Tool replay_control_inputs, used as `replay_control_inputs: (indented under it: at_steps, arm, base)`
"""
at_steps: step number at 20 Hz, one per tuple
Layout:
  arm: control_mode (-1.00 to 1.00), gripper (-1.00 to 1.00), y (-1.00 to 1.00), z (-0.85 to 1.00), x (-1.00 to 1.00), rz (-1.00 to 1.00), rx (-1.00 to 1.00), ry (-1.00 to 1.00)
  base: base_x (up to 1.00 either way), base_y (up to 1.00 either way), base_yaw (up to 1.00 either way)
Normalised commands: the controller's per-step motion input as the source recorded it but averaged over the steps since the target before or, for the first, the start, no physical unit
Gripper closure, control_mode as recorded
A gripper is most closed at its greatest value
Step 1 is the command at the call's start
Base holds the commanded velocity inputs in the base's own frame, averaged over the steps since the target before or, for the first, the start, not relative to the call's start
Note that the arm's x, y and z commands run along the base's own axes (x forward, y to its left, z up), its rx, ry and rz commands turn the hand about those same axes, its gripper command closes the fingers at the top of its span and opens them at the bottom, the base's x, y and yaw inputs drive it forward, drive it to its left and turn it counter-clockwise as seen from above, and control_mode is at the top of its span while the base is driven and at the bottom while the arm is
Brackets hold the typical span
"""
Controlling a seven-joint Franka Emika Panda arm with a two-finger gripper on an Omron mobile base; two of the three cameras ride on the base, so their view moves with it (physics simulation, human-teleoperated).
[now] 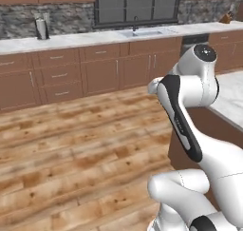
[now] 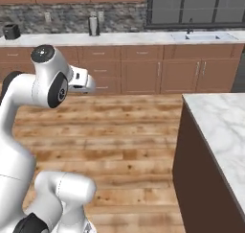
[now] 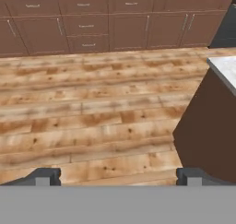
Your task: Pick the kettle from the counter and place it on a stove burner. Then turn the burner on.
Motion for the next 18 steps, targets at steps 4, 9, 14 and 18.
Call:
replay_control_inputs:
  at_steps: [4, 9, 14, 18]
  arm:
    - [1.00, -1.00, 0.00, 0.00, 0.00, 0.00, 0.00, 0.00]
    - [1.00, -1.00, 0.00, 0.00, 0.00, 0.00, 0.00, 0.00]
    - [1.00, -1.00, 0.00, 0.00, 0.00, 0.00, 0.00, 0.00]
    - [1.00, -1.00, 0.00, 0.00, 0.00, 0.00, 0.00, 0.00]
  base:
    - [1.00, 0.35, -0.25]
    - [1.00, 0.63, -0.32]
    - [1.00, 0.89, -0.41]
    - [1.00, 0.97, -0.45]
